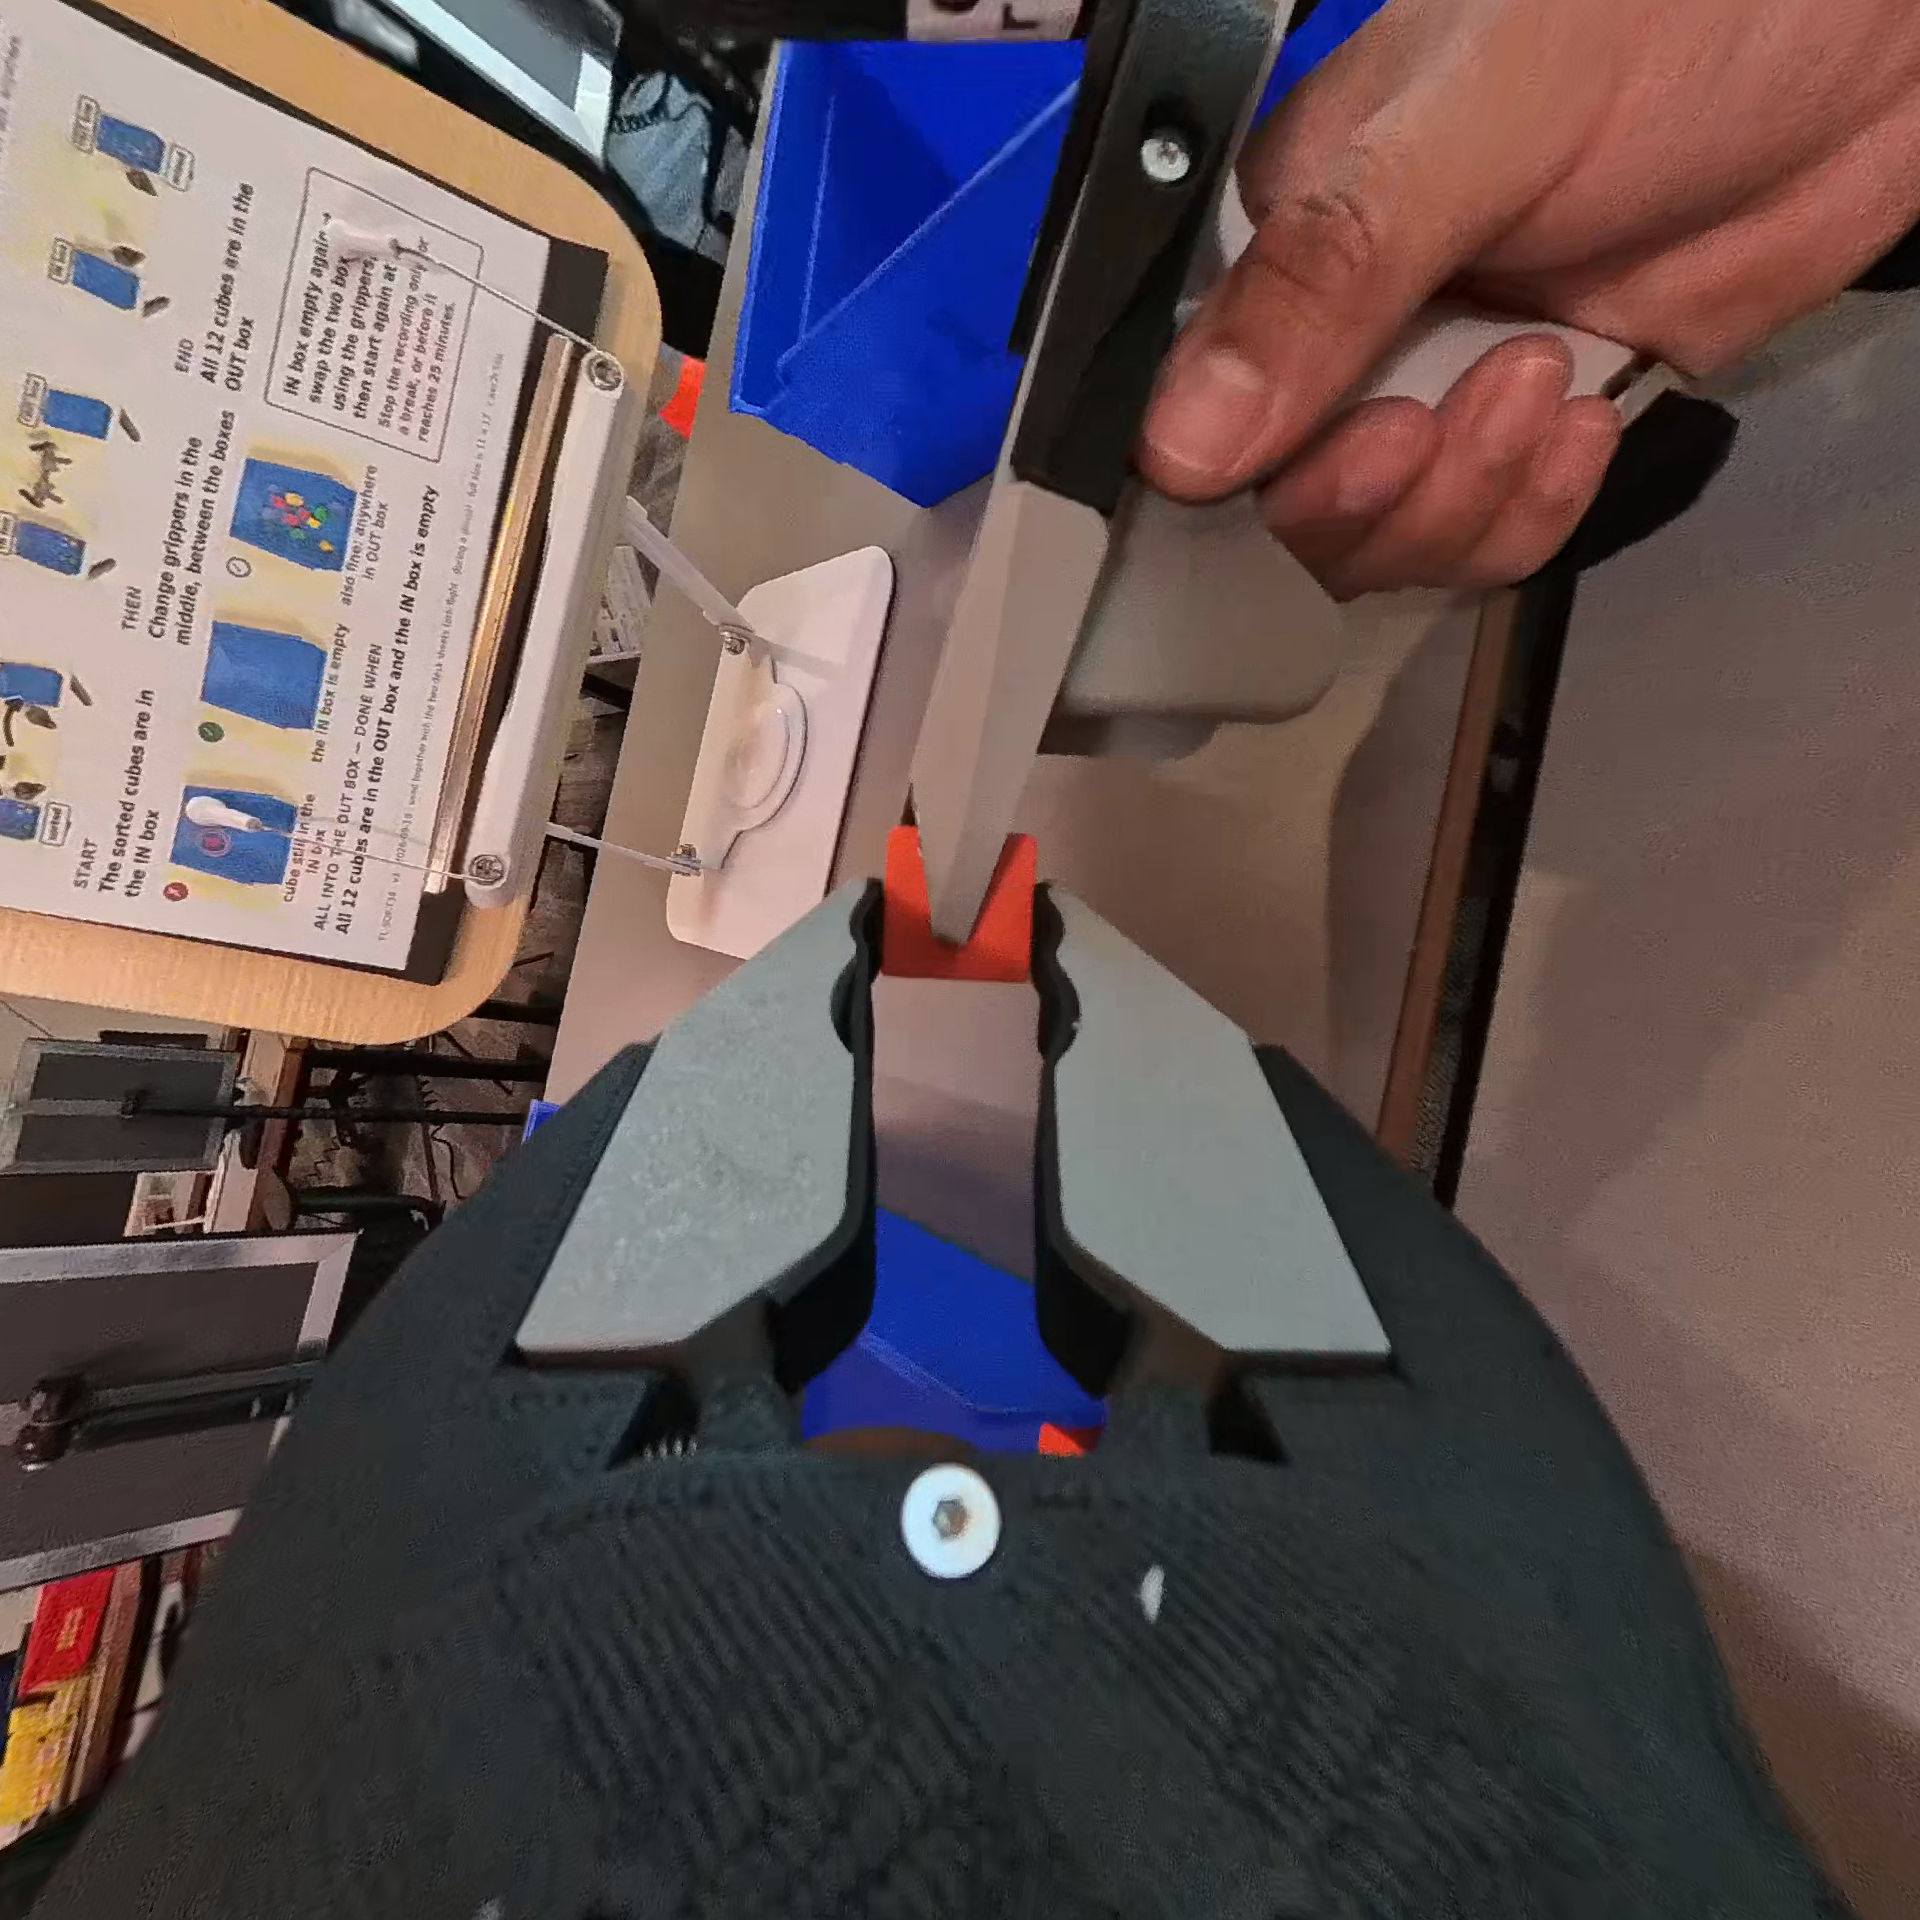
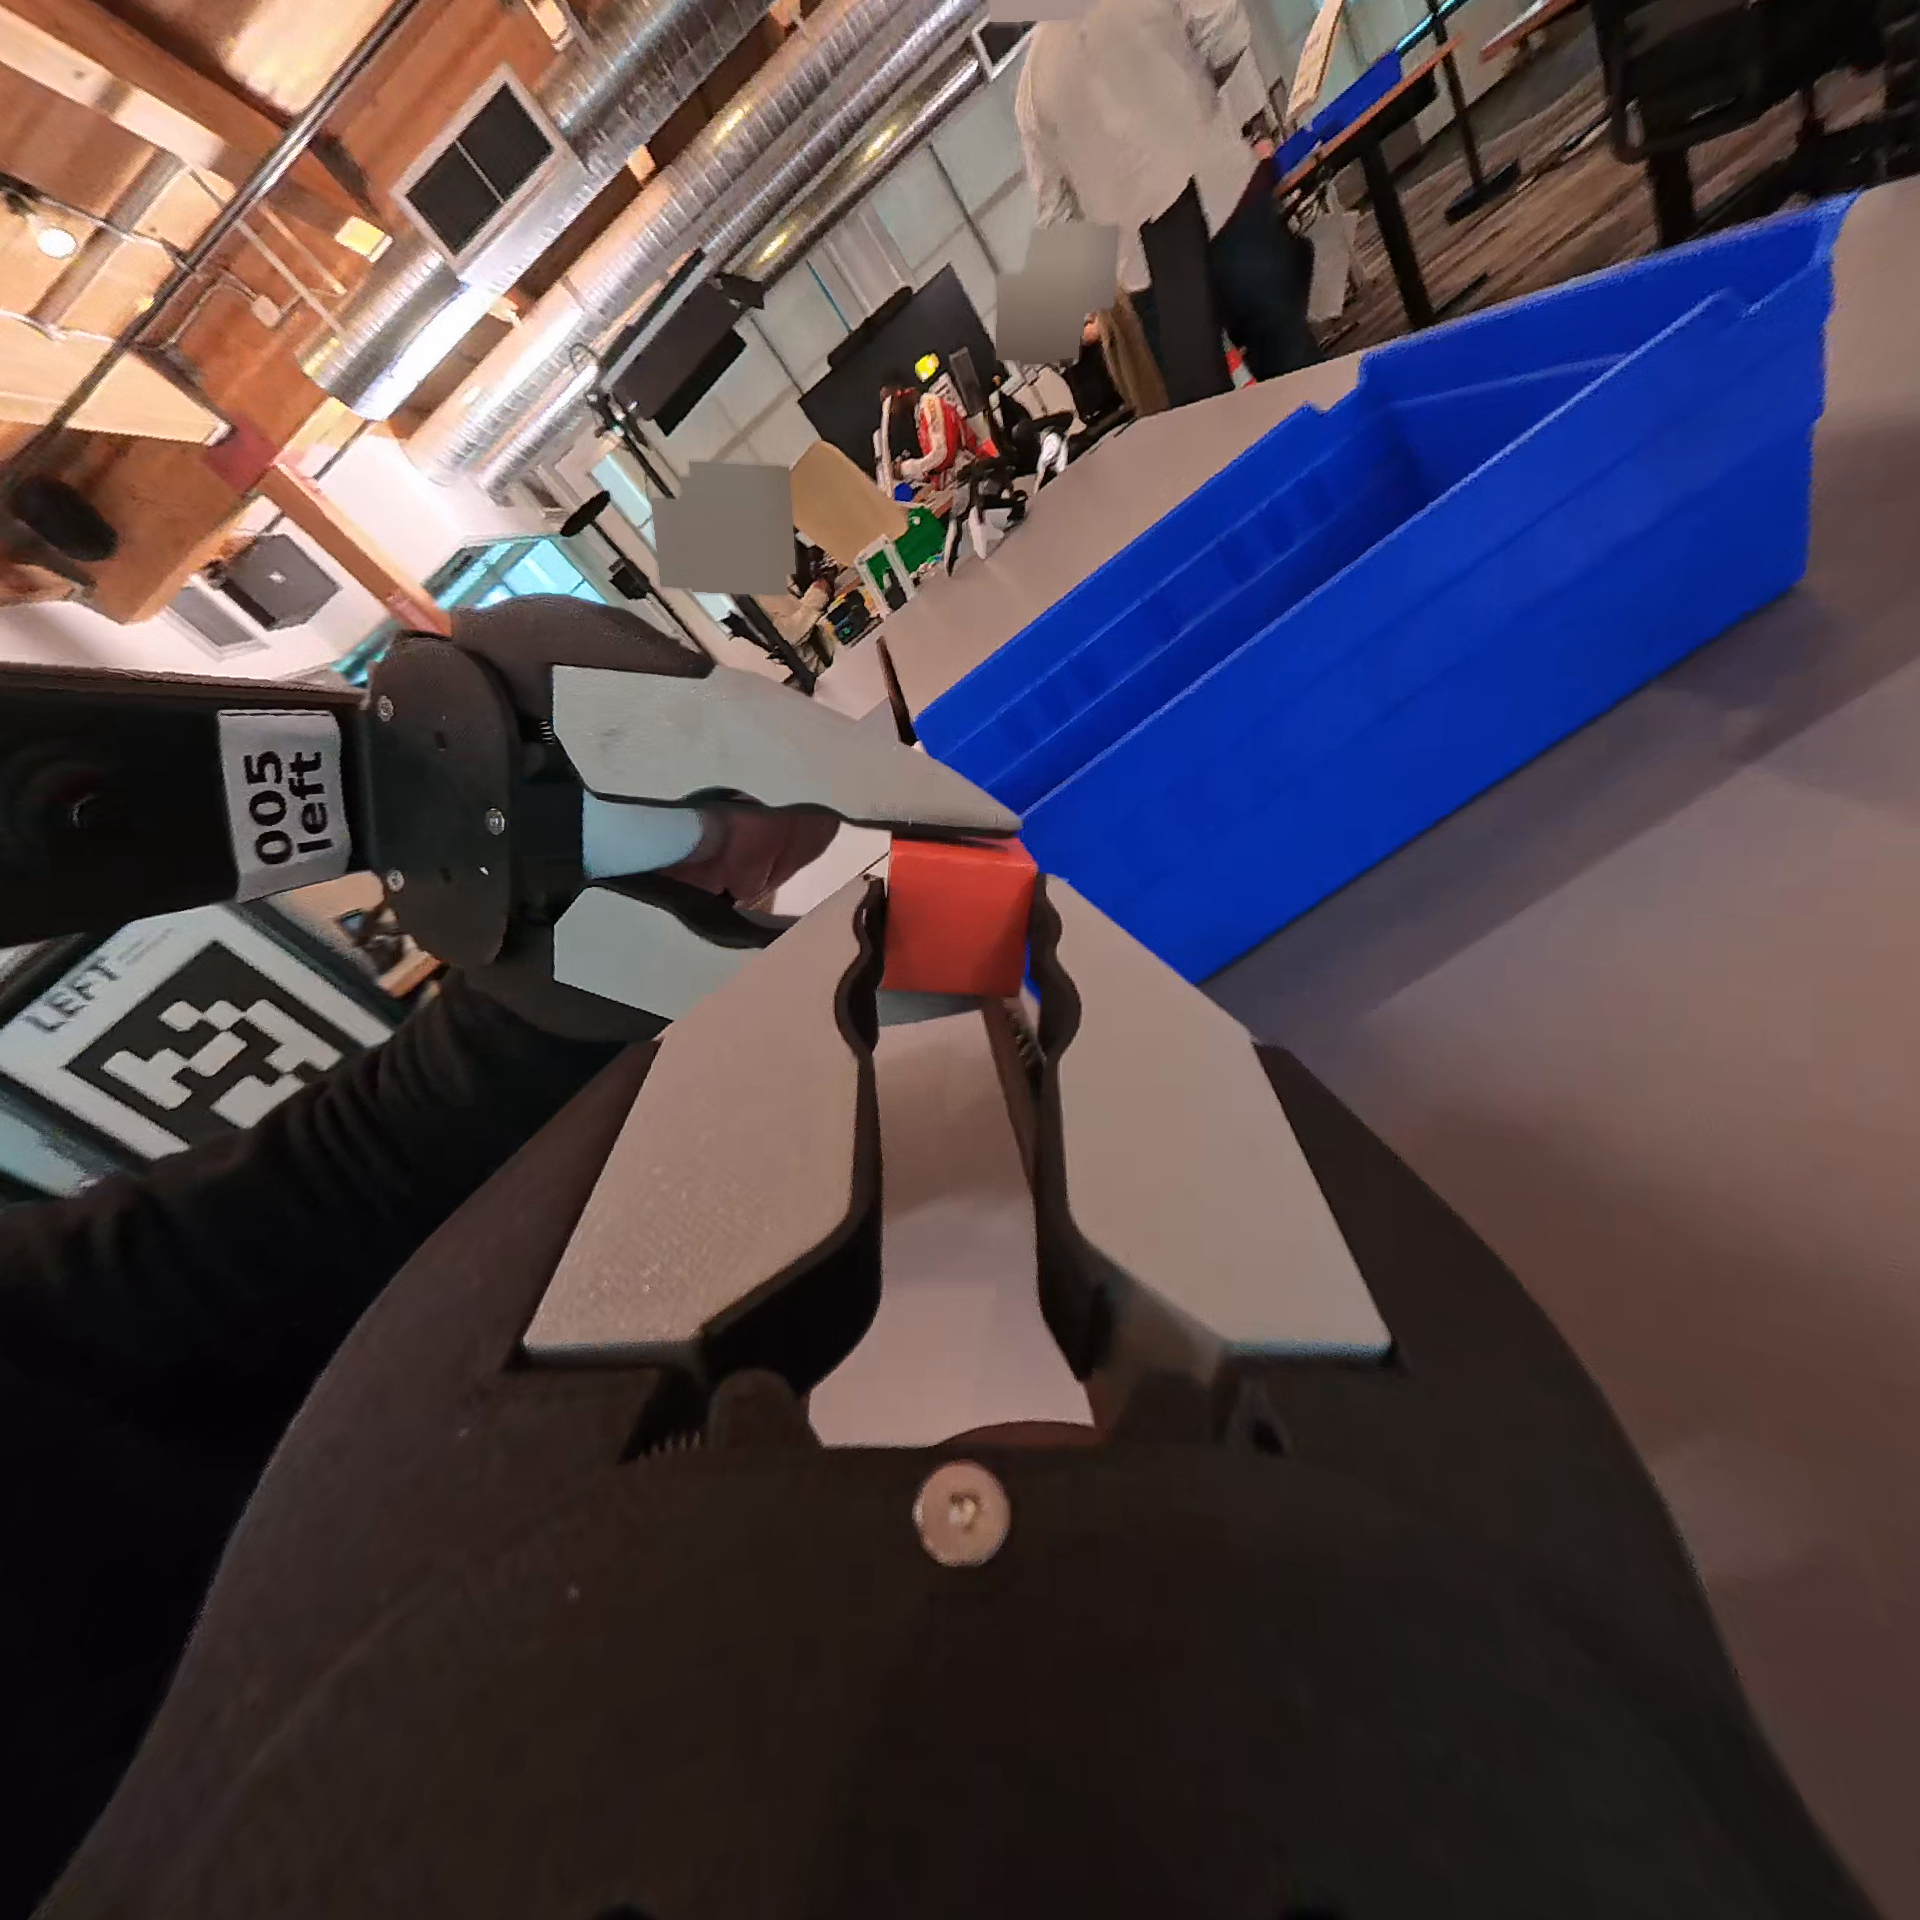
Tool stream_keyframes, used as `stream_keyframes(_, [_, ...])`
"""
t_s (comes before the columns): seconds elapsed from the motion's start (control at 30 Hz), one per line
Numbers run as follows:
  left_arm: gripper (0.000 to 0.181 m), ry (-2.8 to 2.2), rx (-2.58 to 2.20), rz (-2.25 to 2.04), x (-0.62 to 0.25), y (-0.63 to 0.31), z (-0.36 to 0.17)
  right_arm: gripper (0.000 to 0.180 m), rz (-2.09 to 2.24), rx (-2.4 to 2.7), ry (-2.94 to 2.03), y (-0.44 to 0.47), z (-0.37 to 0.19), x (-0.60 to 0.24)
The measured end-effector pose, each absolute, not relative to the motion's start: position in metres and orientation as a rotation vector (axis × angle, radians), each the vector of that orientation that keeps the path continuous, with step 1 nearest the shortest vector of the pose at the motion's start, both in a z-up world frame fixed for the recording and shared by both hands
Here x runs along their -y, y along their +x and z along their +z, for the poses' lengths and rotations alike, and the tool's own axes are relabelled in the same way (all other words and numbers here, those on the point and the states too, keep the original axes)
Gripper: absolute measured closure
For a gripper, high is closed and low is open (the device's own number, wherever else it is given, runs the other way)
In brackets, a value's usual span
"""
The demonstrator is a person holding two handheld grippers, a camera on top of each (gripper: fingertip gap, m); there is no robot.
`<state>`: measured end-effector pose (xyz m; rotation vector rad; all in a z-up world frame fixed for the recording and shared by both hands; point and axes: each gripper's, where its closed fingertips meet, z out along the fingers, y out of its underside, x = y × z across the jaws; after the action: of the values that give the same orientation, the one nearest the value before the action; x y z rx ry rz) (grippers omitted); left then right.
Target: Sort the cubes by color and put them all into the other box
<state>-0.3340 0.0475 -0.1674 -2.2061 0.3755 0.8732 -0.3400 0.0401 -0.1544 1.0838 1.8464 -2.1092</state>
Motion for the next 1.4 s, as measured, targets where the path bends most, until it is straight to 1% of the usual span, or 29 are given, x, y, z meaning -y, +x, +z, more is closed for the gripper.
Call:
stream_keyframes(0.03, [0.152, -2.189, -0.349, 0.887, -0.048, -0.336, -0.165, 0.155, -2.132, -1.870, 1.104, -0.342, -0.153, -0.043])
stream_keyframes(0.1, [0.141, -2.153, -0.263, 0.914, -0.044, -0.345, -0.157, 0.155, -2.195, -1.950, 1.172, -0.349, -0.148, -0.055])
stream_keyframes(0.23, [0.142, -2.103, -0.074, 0.830, -0.034, -0.352, -0.152, 0.155, -2.458, -2.278, 1.403, -0.359, -0.119, -0.099])
stream_keyframes(0.3, [0.144, -2.105, -0.013, 0.827, -0.027, -0.355, -0.157, 0.155, -2.613, -2.454, 1.699, -0.357, -0.093, -0.143])
stream_keyframes(0.4, [0.144, -2.161, 0.072, 0.932, -0.010, -0.370, -0.167, 0.155, -2.723, -2.530, 2.402, -0.330, -0.052, -0.235])
stream_keyframes(0.43, [0.144, -2.175, 0.108, 0.948, -0.003, -0.375, -0.169, 0.155, -2.669, -2.492, 2.632, -0.320, -0.048, -0.264])
stream_keyframes(0.47, [0.144, -2.179, 0.156, 0.954, 0.004, -0.380, -0.169, 0.155, -2.481, -2.470, 2.846, -0.317, -0.055, -0.290])
stream_keyframes(0.53, [0.144, -2.191, 0.274, 0.916, 0.018, -0.389, -0.170, 0.154, -2.001, -2.385, 3.072, -0.327, -0.095, -0.332])
stream_keyframes(0.57, [0.145, -2.189, 0.337, 0.893, 0.026, -0.395, -0.169, 0.128, -1.865, -2.282, 3.080, -0.334, -0.116, -0.343])
stream_keyframes(0.6, [0.144, -2.182, 0.393, 0.863, 0.033, -0.400, -0.167, 0.100, -1.816, -2.208, 3.003, -0.341, -0.132, -0.344])
stream_keyframes(0.63, [0.144, -2.180, 0.446, 0.827, 0.040, -0.404, -0.166, 0.096, -1.856, -2.164, 2.892, -0.347, -0.140, -0.338])
stream_keyframes(0.67, [0.144, -2.176, 0.496, 0.798, 0.047, -0.409, -0.164, 0.100, -1.934, -2.133, 2.815, -0.349, -0.141, -0.334])
stream_keyframes(0.73, [0.143, -2.205, 0.566, 0.735, 0.059, -0.415, -0.169, 0.117, -1.999, -2.115, 2.805, -0.349, -0.138, -0.336])
stream_keyframes(0.87, [0.142, -2.326, 0.701, 0.727, 0.089, -0.439, -0.196, 0.121, -2.201, -2.114, 2.770, -0.344, -0.117, -0.329])
stream_keyframes(1.0, [0.142, -2.344, 0.834, 0.767, 0.111, -0.475, -0.214, 0.132, -2.411, -2.130, 2.666, -0.340, -0.098, -0.312])
stream_keyframes(1.23, [0.140, -2.333, 0.918, 0.676, 0.080, -0.540, -0.239, 0.134, -2.504, -2.267, 2.596, -0.340, -0.086, -0.291])
stream_keyframes(1.4, [0.141, -2.483, 0.837, 0.619, 0.067, -0.572, -0.269, 0.128, -2.583, -2.188, 2.465, -0.342, -0.085, -0.284])
